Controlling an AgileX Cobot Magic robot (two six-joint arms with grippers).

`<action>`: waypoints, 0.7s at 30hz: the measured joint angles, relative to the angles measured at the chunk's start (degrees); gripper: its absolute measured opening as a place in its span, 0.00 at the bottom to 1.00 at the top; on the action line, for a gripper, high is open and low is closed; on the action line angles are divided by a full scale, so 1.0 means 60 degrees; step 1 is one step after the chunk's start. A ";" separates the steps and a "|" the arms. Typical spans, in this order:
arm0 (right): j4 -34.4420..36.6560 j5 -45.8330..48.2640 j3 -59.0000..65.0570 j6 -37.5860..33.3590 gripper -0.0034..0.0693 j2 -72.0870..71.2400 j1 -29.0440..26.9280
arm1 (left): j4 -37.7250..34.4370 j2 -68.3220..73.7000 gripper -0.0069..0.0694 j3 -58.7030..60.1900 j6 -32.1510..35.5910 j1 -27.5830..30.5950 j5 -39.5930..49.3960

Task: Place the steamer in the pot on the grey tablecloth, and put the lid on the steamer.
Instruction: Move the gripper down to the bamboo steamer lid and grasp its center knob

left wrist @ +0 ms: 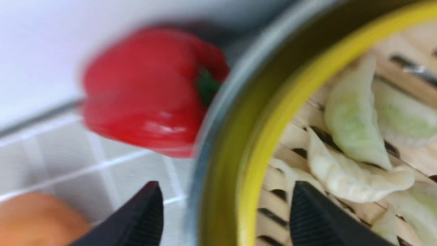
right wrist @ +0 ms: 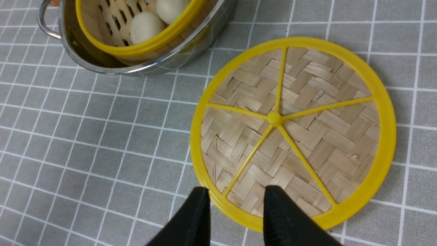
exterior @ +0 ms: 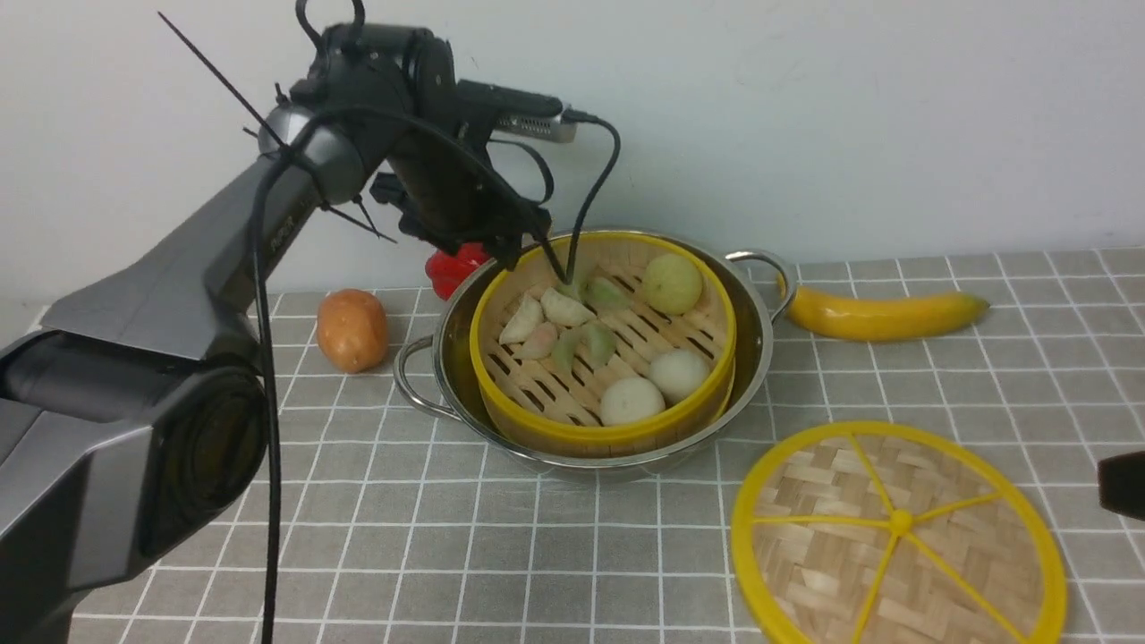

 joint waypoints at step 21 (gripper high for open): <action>0.2330 -0.0493 -0.0868 -0.3644 0.38 0.4188 0.0000 | -0.0266 -0.5364 0.10 -0.0428 0.0812 0.0000 0.0281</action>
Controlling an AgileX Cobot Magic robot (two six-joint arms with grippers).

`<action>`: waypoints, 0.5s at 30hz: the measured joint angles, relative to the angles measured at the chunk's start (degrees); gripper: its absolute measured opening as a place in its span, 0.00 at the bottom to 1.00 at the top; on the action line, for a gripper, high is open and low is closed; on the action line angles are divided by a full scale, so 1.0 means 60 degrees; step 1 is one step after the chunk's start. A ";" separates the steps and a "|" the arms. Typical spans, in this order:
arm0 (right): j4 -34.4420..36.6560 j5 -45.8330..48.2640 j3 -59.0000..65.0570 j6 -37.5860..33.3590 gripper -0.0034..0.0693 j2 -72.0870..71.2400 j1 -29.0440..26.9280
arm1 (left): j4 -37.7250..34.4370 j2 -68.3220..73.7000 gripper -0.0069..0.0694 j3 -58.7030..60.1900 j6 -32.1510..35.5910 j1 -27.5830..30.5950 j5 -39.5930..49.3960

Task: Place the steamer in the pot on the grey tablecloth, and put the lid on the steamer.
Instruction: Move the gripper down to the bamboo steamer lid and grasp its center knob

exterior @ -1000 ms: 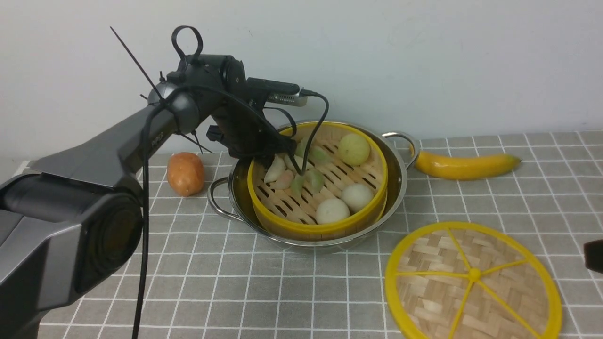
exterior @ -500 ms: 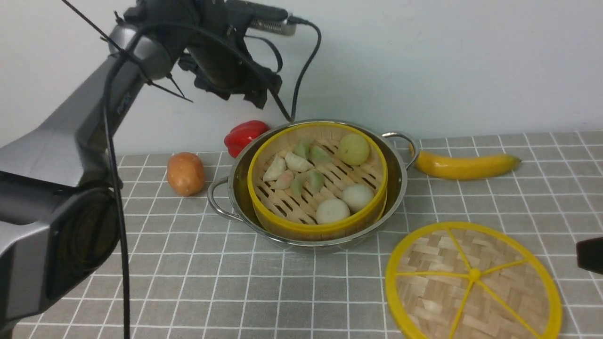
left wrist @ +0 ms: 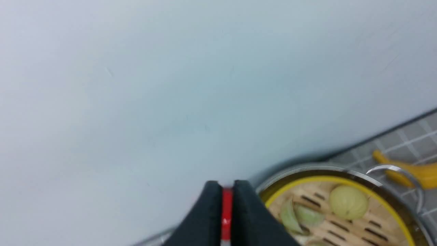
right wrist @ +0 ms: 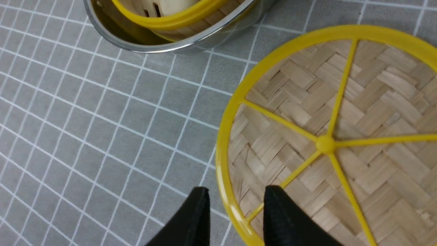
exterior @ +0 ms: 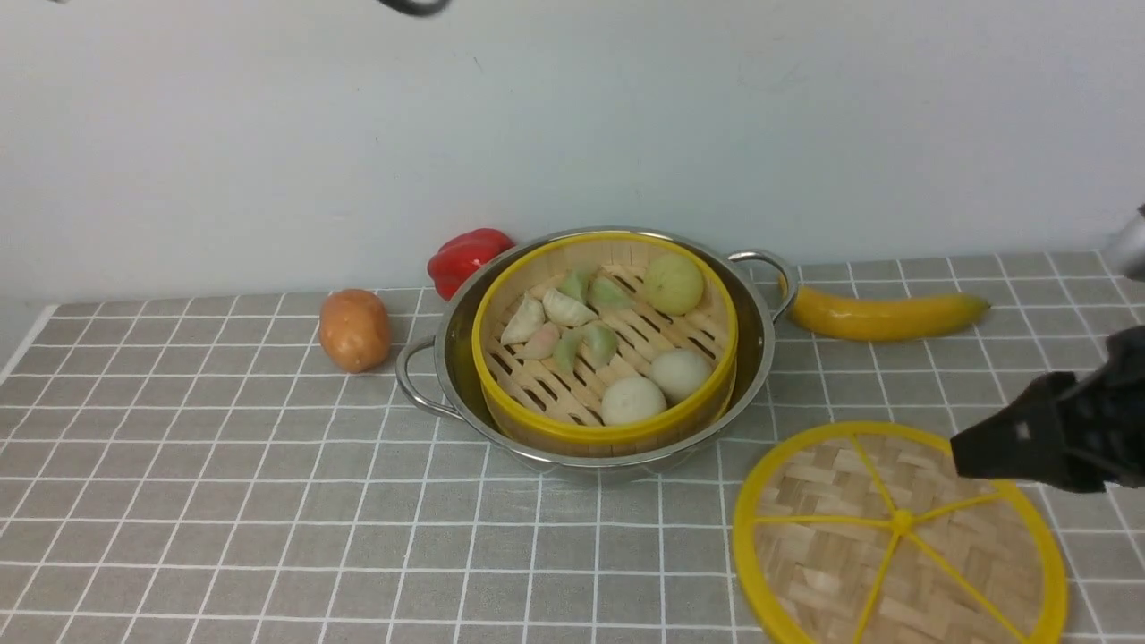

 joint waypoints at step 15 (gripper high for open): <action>-0.1891 -0.1008 -0.0970 0.1185 0.38 0.2099 0.1813 | -0.0134 -0.6898 0.06 0.6721 0.0954 0.0000 -0.0018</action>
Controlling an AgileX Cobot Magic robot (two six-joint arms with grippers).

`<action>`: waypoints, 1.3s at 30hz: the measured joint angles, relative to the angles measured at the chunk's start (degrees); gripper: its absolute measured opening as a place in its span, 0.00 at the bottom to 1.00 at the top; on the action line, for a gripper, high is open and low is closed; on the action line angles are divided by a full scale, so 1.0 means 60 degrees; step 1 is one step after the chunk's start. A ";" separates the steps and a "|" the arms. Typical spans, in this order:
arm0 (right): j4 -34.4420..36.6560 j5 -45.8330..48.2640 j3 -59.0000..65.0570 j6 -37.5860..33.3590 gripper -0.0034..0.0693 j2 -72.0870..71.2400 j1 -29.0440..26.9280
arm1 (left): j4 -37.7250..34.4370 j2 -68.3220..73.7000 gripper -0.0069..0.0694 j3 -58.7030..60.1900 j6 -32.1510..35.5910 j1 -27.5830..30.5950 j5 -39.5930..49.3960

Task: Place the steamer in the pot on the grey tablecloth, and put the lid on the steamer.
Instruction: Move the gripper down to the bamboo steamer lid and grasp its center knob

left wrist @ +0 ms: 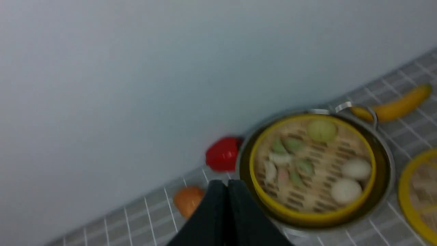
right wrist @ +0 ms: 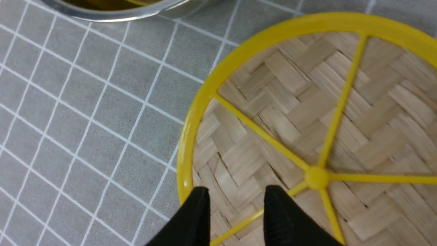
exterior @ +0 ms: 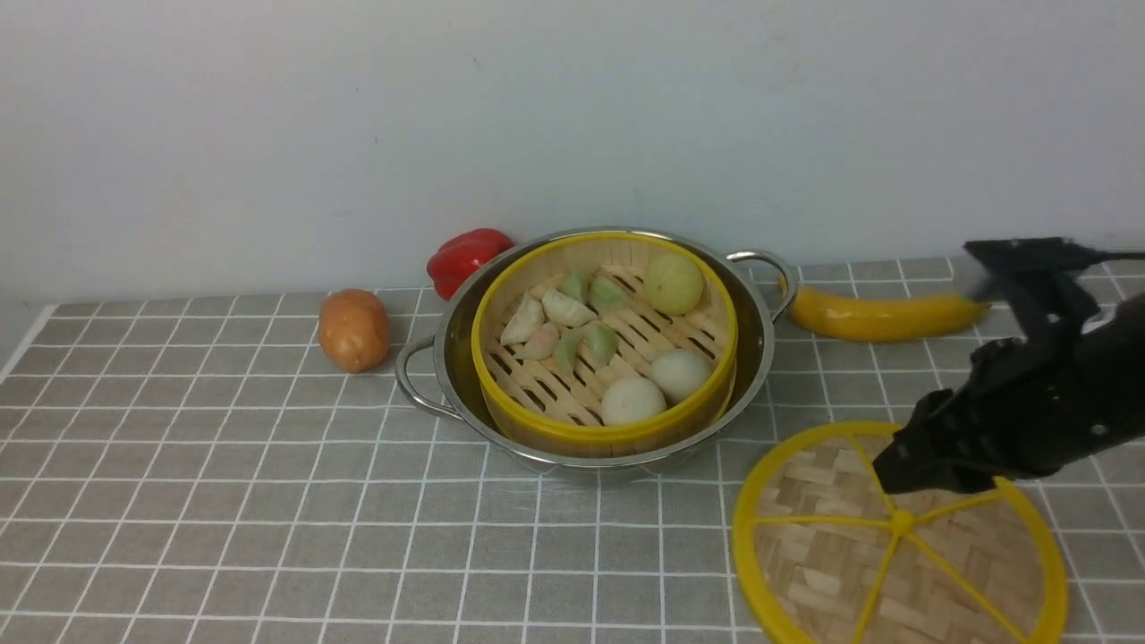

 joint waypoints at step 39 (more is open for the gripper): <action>-0.4721 -0.0048 -0.0907 0.4893 0.38 0.1956 0.1442 | -0.3401 -0.8476 0.08 1.1754 0.0155 0.0000 -0.7592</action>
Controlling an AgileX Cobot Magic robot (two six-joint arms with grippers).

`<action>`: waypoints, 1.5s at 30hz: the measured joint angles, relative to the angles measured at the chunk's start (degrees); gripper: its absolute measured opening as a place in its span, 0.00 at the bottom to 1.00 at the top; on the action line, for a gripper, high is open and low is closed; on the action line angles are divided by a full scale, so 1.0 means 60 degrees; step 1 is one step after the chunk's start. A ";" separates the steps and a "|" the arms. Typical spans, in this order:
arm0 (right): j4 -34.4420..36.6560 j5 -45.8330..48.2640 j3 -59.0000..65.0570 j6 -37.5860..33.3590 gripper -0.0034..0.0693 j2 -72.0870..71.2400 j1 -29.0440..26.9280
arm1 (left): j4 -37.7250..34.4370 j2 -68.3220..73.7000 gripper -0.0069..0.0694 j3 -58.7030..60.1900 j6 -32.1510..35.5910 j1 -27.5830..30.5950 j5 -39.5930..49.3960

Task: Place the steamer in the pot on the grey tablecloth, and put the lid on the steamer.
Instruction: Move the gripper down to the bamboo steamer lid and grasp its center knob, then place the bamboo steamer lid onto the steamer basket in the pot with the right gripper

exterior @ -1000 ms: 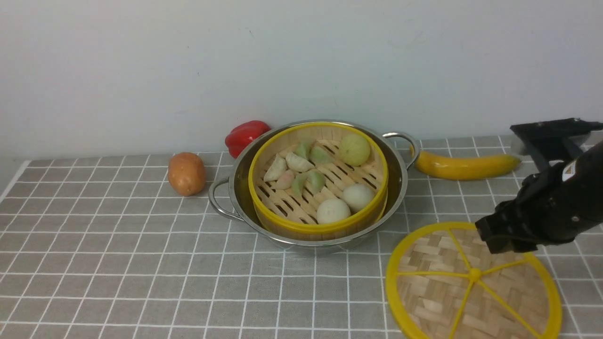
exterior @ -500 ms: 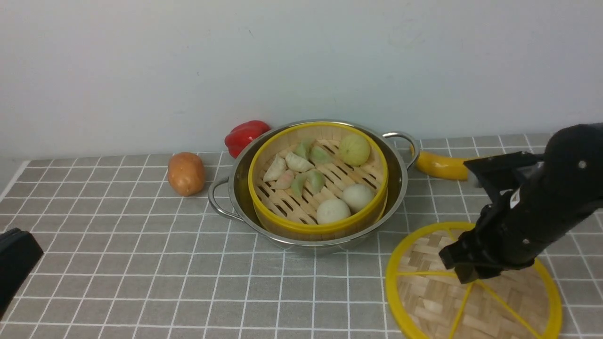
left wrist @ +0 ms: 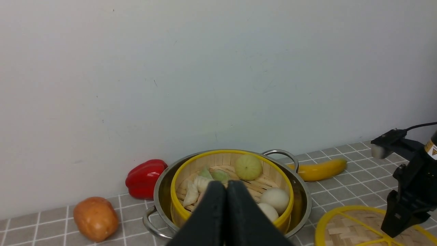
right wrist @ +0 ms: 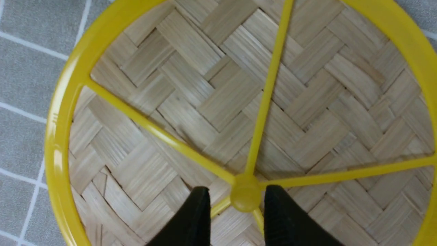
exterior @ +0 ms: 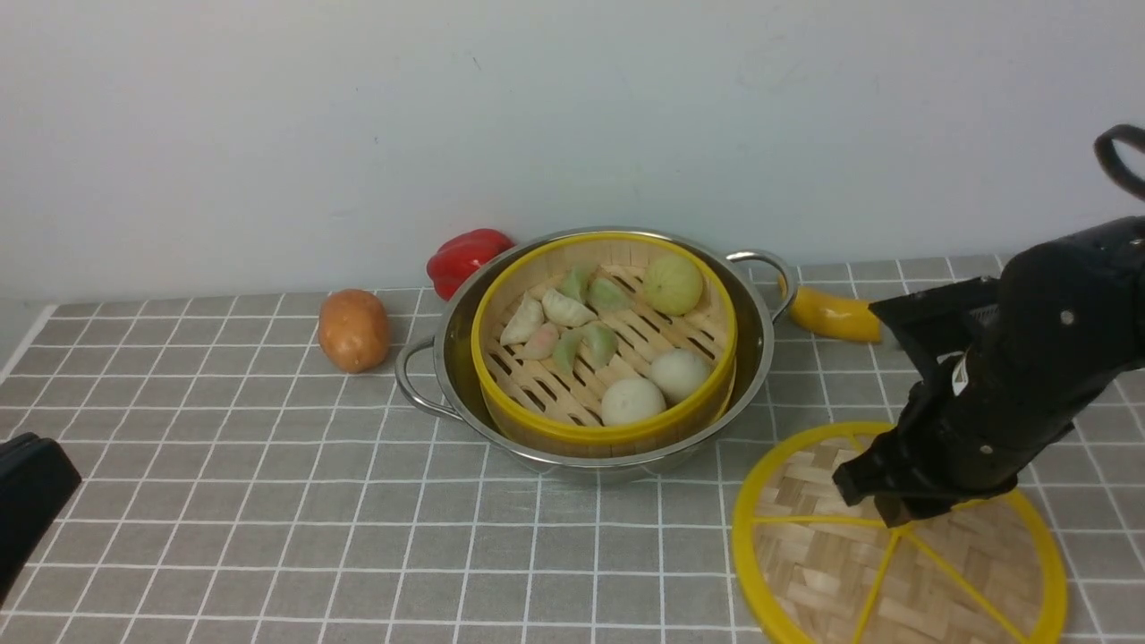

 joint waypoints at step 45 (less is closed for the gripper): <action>-0.0219 0.3545 -1.1937 -0.0437 0.25 0.5543 0.1728 | 0.0506 0.0000 0.08 0.0000 0.0024 0.0000 0.0363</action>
